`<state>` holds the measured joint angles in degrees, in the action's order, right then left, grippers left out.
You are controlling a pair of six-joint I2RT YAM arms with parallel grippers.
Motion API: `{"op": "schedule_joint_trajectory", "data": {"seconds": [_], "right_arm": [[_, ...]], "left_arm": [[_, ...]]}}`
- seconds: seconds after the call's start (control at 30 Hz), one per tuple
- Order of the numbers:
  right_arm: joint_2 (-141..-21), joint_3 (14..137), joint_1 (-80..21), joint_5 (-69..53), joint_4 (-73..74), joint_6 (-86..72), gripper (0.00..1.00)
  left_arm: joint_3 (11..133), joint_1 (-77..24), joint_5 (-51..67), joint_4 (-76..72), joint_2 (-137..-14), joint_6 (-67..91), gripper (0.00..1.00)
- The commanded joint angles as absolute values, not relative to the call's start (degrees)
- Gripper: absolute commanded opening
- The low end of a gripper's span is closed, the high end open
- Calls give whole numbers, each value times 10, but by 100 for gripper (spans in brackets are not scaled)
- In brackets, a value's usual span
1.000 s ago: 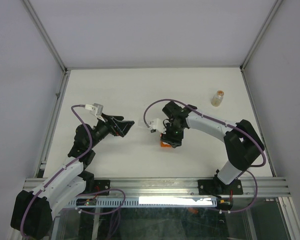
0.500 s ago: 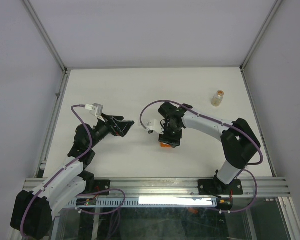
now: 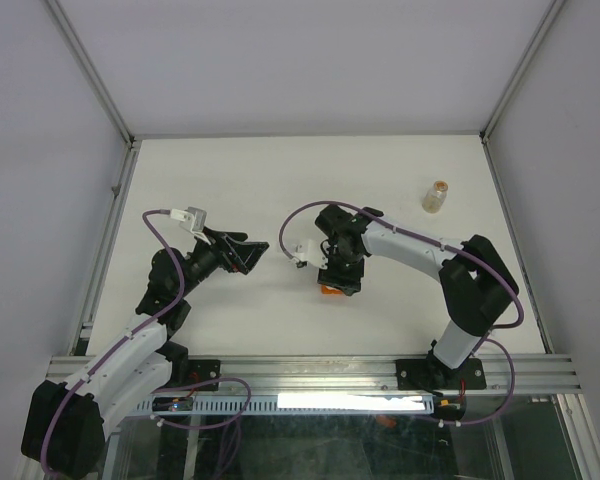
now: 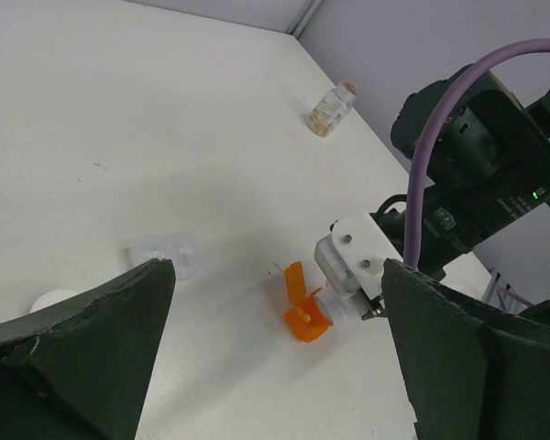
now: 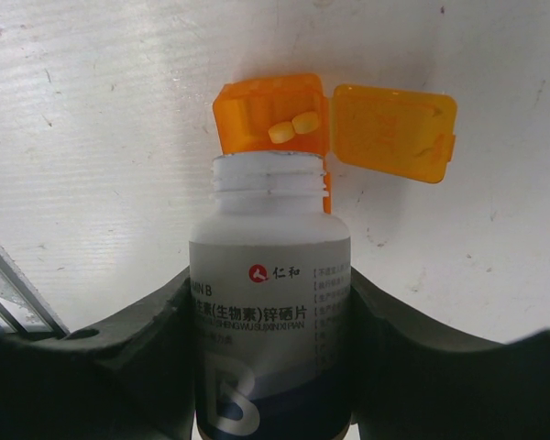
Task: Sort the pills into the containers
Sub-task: Pour the pill into the pill container.
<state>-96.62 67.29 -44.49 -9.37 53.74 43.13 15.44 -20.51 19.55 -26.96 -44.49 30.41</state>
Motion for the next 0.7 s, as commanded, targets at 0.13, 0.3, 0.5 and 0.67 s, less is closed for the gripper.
{"op": "schedule_joint_trajectory", "data": {"seconds": [0.13, 0.3, 0.5, 0.67], "right_arm": [[-935, 672, -445, -117, 511, 422, 0], [-878, 635, -421, -180, 467, 416, 0], [-755, 595, -310, -399, 396, 419, 0], [-618, 566, -225, -599, 219, 348, 0]], "left_arm": [[155, -201, 193, -292, -436, 292, 99], [155, -201, 197, -294, -437, 292, 99], [150, -201, 219, -340, -446, 329, 99], [168, -201, 238, -372, -474, 379, 99]]}}
